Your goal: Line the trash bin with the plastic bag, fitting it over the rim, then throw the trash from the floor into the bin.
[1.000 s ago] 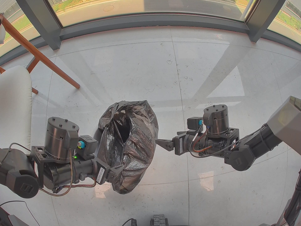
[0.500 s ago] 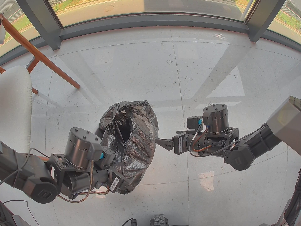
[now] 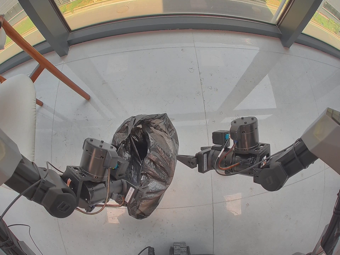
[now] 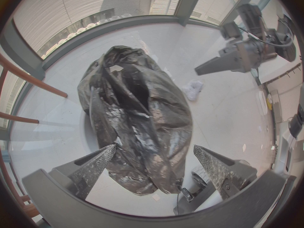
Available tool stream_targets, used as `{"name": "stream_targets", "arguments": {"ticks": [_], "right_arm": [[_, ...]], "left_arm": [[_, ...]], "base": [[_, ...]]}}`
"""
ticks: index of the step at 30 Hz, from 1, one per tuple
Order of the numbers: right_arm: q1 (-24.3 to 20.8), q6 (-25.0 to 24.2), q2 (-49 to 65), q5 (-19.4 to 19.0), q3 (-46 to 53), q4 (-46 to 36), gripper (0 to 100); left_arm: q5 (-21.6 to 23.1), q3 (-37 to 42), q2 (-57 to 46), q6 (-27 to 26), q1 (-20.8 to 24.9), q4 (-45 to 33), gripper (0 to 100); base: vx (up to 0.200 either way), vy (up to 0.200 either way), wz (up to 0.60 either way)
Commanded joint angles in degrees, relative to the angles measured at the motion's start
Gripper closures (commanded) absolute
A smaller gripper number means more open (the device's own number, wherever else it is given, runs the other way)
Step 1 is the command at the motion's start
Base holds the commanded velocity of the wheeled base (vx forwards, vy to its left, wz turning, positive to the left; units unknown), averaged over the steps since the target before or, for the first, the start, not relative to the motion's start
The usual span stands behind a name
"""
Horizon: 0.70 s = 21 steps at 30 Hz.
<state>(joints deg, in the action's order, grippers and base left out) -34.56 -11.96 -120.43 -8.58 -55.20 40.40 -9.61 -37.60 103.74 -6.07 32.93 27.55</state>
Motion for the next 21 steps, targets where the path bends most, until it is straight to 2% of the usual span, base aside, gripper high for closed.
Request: {"name": "stream_targets", "arguments": {"ticks": [1,21], "right_arm": [[0.02,-0.08,-0.16,-0.03,0.00,0.03,0],[0.20,-0.17,0.20,-0.12,0.00,0.03,0]], "left_arm": [[0.03,-0.81,3.05,-0.70,-2.34,1.98,0],[-0.06,-3.71,8.05,-1.22,-2.60,3.74,0]], "base": [[0.000,0.000,0.00],[0.000,0.000,0.00]]}}
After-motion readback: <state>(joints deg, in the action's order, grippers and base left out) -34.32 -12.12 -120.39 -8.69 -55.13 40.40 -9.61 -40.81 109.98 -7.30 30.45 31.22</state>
